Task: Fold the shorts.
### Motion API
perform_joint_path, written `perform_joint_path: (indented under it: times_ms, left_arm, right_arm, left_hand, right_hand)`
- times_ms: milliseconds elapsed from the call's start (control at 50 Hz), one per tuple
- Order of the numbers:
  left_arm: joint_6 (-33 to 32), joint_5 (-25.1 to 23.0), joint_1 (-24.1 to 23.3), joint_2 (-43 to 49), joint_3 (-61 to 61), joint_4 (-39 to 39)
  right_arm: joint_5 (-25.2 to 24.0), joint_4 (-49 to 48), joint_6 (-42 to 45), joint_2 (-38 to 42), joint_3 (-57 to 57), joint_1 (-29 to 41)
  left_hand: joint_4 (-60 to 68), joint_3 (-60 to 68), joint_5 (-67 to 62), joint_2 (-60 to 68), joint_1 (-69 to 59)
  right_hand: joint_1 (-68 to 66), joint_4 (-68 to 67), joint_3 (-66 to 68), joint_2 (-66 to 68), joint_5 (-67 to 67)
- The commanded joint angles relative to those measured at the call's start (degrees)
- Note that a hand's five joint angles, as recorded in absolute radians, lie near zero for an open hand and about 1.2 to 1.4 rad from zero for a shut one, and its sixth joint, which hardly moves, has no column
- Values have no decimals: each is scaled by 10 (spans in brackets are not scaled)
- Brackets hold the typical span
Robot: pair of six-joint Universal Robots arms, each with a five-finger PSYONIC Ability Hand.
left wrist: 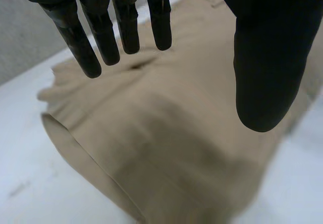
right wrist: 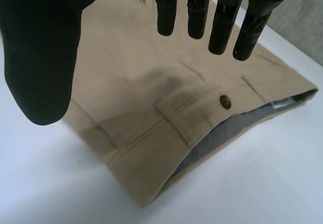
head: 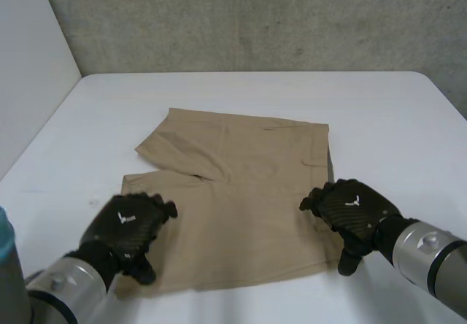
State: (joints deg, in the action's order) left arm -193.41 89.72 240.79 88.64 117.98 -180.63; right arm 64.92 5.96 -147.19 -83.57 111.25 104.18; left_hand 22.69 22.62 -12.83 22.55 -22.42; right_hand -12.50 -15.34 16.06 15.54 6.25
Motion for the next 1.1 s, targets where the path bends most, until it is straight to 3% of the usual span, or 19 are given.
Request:
perform_joint_path:
  times_ms: [20, 240, 440, 820, 980, 1100]
  left_arm:
    - [-9, 0, -2, 23, 34, -39]
    - [-16, 0, -1, 55, 50, -80]
    - [-22, 0, 0, 62, 57, -87]
    - [-43, 2, -4, 65, 67, -86]
    - [-45, 4, -3, 65, 69, -85]
    - [-46, 5, -3, 62, 73, -84]
  right_arm:
    - [-27, -60, 1, 17, 48, -28]
    - [-28, -95, 4, 63, 56, -30]
    - [-23, -116, 23, 88, 59, -30]
    - [-20, -167, 15, 104, 47, -26]
    - [-16, -167, 2, 104, 34, -23]
    - [-15, -162, -56, 104, 19, -22]
  left_hand:
    - [72, 73, -71, 73, -75]
    - [240, 241, -239, 242, -243]
    - [205, 206, -204, 206, -208]
    - [202, 202, -200, 203, -204]
    - [202, 202, -200, 203, -204]
    - [203, 204, -202, 205, -206]
  right_hand:
    - [-93, -65, 58, 63, 56]
    - [-228, -200, 193, 198, 191]
    - [-262, -233, 226, 231, 224]
    - [-670, -642, 635, 640, 633]
    - [-675, -647, 639, 645, 637]
    - [-675, -647, 639, 645, 637]
